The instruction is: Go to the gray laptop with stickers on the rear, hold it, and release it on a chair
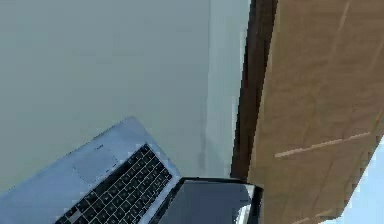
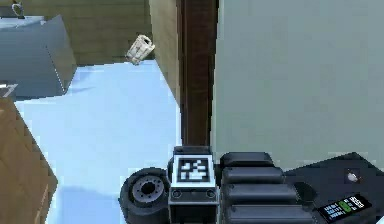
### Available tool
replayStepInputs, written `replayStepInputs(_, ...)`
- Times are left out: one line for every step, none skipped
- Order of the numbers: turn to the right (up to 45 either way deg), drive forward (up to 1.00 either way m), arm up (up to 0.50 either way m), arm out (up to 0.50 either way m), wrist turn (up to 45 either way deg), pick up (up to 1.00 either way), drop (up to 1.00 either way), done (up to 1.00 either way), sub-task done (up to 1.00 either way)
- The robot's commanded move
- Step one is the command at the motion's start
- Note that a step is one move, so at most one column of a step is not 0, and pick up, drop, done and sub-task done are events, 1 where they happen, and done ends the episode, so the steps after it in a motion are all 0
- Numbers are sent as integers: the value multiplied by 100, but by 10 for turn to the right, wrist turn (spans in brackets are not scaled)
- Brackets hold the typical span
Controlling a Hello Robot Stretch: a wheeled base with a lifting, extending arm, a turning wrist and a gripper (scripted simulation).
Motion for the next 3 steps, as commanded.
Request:
replayStepInputs(-450, 0, 0, 0, 0, 0, 0, 0, 0)
replayStepInputs(-150, 0, 0, 0, 0, 0, 0, 0, 0)
replayStepInputs(0, 10, 0, 0, 0, 0, 0, 0, 0)
